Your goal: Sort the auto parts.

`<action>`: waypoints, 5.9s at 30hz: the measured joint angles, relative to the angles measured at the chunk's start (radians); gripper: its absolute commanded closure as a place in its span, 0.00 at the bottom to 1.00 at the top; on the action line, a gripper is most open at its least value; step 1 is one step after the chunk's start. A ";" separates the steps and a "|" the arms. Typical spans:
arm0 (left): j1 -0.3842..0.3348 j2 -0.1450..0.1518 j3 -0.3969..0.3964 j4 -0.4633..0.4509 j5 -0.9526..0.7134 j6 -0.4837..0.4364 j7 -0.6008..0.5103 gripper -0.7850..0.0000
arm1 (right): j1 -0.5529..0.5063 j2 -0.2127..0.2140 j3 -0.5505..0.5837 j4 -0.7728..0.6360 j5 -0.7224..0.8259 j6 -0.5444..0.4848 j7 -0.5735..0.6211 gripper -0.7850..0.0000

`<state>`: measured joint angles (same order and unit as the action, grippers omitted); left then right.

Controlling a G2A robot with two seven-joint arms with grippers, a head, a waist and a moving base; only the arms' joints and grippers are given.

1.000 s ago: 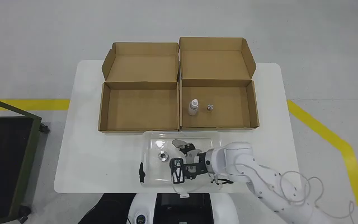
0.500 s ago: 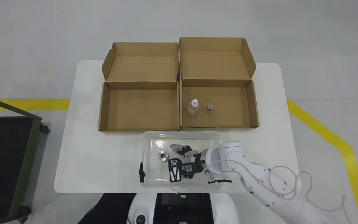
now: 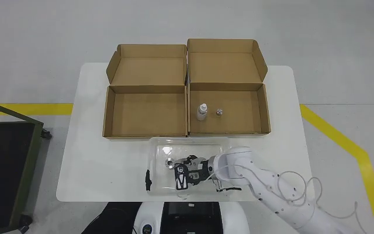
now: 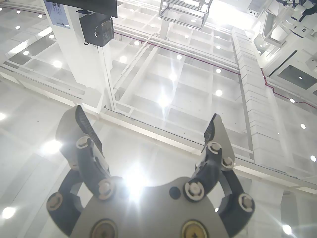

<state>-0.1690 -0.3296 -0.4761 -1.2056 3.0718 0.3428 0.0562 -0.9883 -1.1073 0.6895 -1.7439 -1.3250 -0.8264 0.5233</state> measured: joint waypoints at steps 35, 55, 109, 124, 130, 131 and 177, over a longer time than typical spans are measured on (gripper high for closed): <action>0.000 0.000 0.000 0.000 0.000 0.000 0.000 0.00 | -0.131 0.061 0.306 -0.169 0.180 -0.056 -0.320 1.00; 0.000 0.000 0.000 0.000 0.000 0.000 0.000 0.00 | -0.007 0.050 0.410 -0.233 0.225 -0.002 -0.477 1.00; 0.000 0.000 0.000 0.000 0.000 0.000 0.000 0.00 | 0.333 -0.100 0.033 0.293 0.316 0.100 -0.294 1.00; 0.000 0.000 0.000 0.000 0.000 0.000 0.000 0.00 | 0.410 -0.176 -0.075 0.480 0.342 0.157 -0.199 1.00; 0.000 0.000 0.000 0.000 0.000 0.000 0.000 0.00 | 0.430 -0.198 -0.095 0.517 0.332 0.172 -0.160 1.00; 0.000 0.000 0.000 0.000 0.000 0.000 0.000 0.00 | 0.433 -0.201 -0.097 0.523 0.333 0.173 -0.157 1.00; 0.000 0.000 0.000 0.000 0.000 0.000 0.000 0.00 | 0.168 -0.151 0.081 0.071 0.126 0.083 -0.073 0.04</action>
<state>-0.1690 -0.3296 -0.4761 -1.2056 3.0718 0.3428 0.0562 -0.8200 -1.2586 0.7706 -1.6729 -1.1992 -0.7439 0.4507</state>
